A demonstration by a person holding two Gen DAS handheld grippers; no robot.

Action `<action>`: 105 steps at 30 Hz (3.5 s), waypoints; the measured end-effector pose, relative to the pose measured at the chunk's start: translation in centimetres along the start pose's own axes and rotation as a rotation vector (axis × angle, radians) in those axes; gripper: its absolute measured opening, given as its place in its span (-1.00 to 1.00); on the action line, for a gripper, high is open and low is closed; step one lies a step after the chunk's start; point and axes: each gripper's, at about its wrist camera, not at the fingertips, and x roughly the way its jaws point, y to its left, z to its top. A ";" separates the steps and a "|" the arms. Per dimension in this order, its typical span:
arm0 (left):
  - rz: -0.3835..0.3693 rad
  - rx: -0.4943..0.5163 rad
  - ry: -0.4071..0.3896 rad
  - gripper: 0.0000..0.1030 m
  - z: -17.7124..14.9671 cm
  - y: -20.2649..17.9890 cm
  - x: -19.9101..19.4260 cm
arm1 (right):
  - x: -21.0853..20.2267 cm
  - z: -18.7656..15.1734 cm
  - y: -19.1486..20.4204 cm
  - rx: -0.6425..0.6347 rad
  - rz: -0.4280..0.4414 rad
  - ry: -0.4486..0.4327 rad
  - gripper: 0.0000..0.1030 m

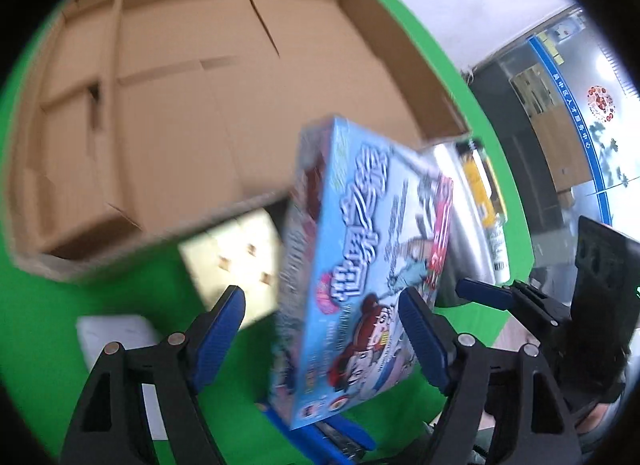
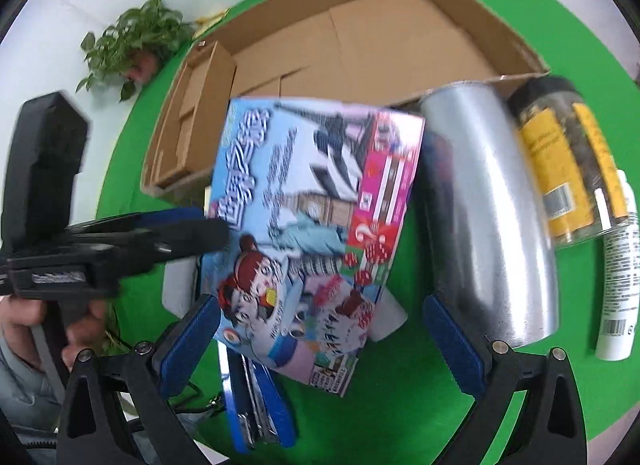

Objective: Organize rigid objects
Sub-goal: 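Grasp the blue-and-white board game box with both grippers, then lift the game box with both grippers and carry it over the box, then lower the game box beside the divider and open both grippers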

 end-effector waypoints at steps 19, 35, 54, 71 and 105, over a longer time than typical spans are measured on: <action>0.179 -0.025 0.085 0.32 -2.2 -4.9 2.8 | 1.9 -1.8 1.4 -0.150 -0.033 -0.089 0.96; 0.322 -0.020 -0.288 0.33 -1.8 -14.1 -7.3 | -10.6 -0.6 3.2 -0.305 0.020 -0.403 0.91; 0.312 0.011 -0.461 0.32 4.5 -14.0 -11.6 | -16.7 6.4 3.8 -0.340 -0.017 -0.546 0.85; 0.284 -0.175 -0.424 0.32 10.3 -0.3 -10.1 | -4.8 17.6 12.3 -0.458 -0.028 -0.382 0.80; 0.287 -0.276 -0.246 0.31 8.8 6.7 -7.5 | 13.3 21.3 7.1 -0.149 -0.032 0.109 0.68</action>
